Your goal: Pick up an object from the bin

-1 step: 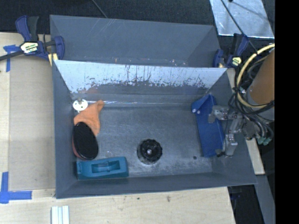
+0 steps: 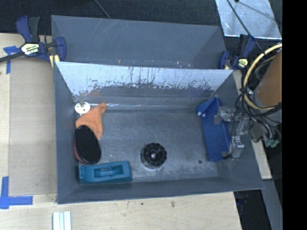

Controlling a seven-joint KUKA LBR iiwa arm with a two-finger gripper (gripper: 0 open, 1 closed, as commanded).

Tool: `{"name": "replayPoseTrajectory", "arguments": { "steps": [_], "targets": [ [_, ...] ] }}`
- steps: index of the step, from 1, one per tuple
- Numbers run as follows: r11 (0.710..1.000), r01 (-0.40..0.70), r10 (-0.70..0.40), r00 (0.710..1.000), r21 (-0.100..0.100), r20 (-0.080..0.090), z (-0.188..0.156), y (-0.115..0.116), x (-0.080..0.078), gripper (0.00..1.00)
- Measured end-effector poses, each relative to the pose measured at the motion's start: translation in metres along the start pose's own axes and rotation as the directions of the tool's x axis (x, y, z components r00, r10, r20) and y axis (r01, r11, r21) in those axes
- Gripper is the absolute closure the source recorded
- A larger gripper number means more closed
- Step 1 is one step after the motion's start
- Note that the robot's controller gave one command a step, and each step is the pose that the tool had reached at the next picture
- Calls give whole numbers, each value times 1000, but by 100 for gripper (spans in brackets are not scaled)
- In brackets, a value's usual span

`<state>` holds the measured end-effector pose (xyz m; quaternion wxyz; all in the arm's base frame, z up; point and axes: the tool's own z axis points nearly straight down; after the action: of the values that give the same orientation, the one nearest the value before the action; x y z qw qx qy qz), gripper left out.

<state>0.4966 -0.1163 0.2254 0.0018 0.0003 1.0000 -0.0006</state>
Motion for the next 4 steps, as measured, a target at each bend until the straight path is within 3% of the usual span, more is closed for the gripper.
{"name": "replayPoseTrajectory", "arguments": {
  "steps": [1,2,3,4],
  "targets": [
    [1000,-16,16,1000,1,7,48,32,-10,0],
    [1000,-24,24,1000,-1,1,107,27,7,0],
    [996,-91,91,996,0,-5,100,66,13,0],
    [998,57,-57,998,-2,-1,131,88,-4,0]
  ]
}}
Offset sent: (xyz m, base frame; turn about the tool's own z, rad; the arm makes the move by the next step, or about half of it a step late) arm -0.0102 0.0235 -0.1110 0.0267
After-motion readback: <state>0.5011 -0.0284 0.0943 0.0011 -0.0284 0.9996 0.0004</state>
